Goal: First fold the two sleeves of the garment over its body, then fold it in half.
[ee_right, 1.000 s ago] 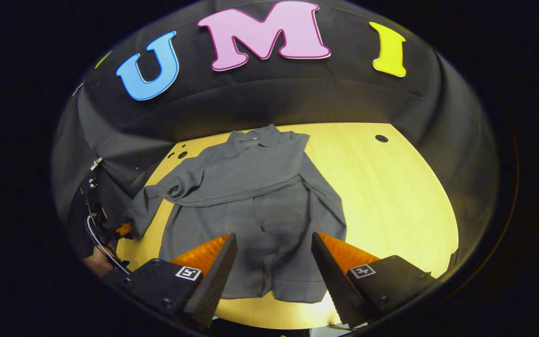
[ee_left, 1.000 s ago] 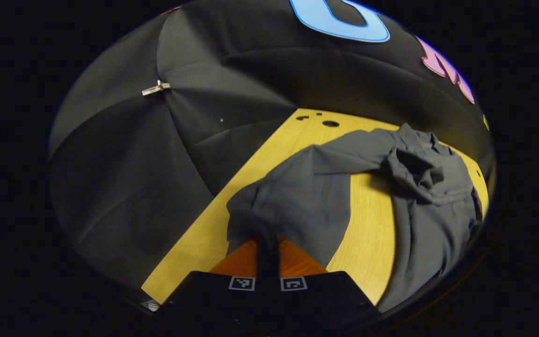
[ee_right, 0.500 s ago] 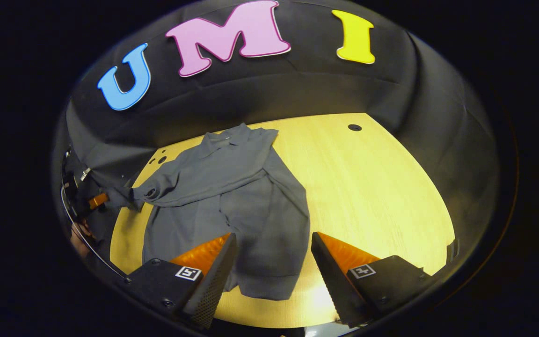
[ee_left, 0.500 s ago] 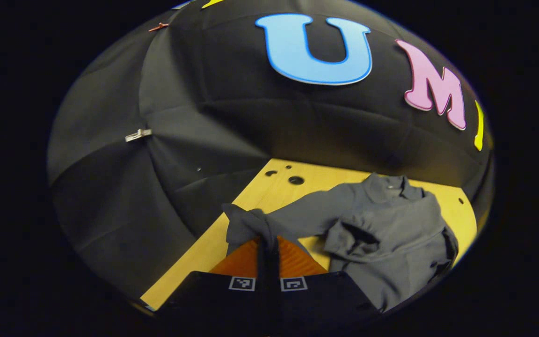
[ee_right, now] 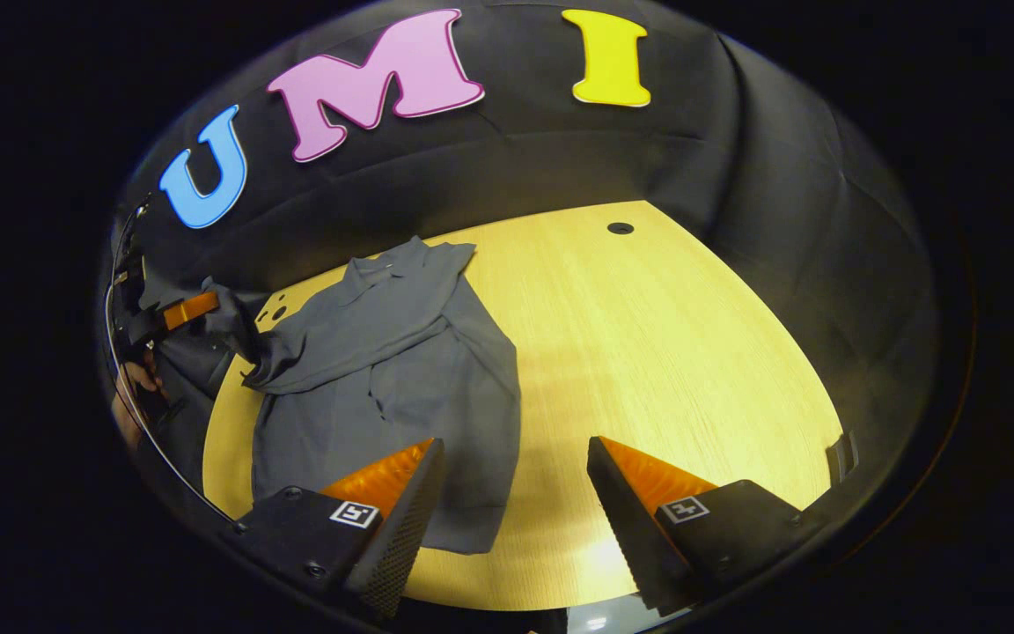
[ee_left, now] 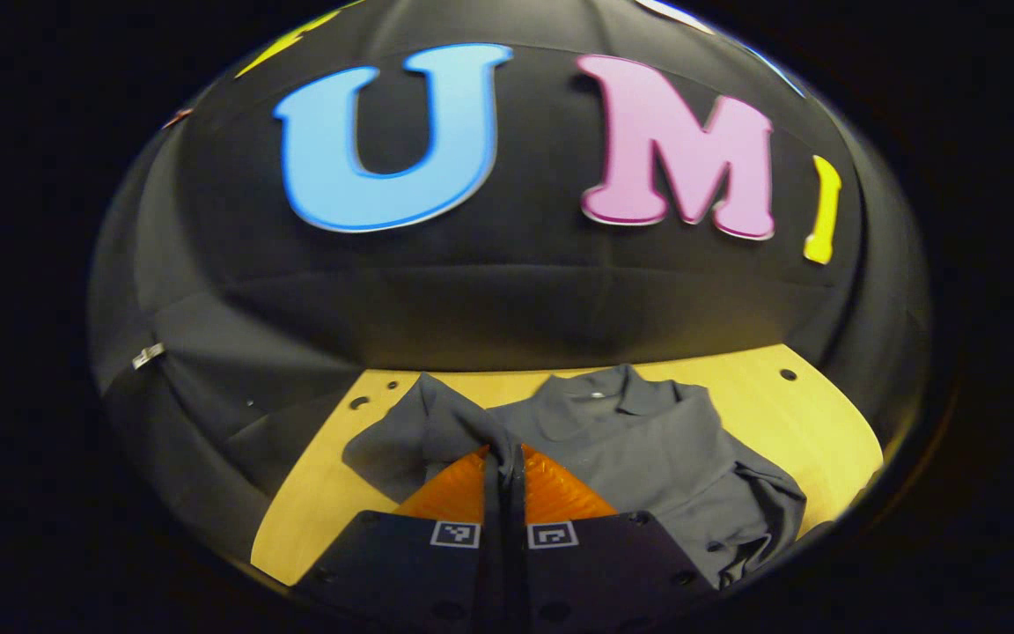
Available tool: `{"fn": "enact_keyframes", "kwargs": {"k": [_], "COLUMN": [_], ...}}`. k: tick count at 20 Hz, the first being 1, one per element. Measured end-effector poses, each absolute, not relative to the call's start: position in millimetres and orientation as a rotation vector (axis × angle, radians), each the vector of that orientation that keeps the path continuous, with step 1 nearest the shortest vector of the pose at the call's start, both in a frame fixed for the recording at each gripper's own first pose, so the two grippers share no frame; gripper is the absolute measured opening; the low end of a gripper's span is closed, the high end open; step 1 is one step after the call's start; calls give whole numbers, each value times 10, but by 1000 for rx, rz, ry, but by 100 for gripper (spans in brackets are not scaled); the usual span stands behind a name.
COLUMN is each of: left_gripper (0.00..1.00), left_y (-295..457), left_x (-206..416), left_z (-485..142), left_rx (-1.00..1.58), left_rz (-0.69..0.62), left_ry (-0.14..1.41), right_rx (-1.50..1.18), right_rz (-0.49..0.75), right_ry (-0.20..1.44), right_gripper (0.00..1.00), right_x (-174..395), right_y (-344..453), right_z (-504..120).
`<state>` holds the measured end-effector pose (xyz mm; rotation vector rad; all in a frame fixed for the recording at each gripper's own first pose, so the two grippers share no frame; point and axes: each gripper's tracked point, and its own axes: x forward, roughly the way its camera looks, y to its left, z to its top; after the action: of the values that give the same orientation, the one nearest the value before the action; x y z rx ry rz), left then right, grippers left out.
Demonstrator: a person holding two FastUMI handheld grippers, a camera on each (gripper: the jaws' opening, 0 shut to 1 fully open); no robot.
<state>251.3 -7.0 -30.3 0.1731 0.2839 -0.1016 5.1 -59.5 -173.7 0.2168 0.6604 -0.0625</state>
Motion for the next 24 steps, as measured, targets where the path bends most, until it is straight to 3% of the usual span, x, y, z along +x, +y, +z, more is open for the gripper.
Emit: {"fn": "enact_keyframes", "kwargs": {"k": [9, 16, 20, 24], "left_gripper": [5, 6, 22, 71], "left_y": [-1869, -2445, -2601, -2534], "left_x": [2702, 2903, 2923, 2789], "left_z": [-712, -1325, -1544, -1492], "left_rx": [120, 62, 27, 15], "left_rz": [-382, -397, -413, -433], "left_ry": [373, 524, 588, 597], "right_rx": [294, 334, 350, 370], "right_rz": [-164, -231, -240, -207], "right_ry": [688, 698, 721, 738], "right_gripper": [100, 99, 99, 99], "right_x": [-238, -358, -399, -345], "right_y": [-1080, -1390, -1416, -1270], "right_z": [-1926, -2014, -2092, -2132]}}
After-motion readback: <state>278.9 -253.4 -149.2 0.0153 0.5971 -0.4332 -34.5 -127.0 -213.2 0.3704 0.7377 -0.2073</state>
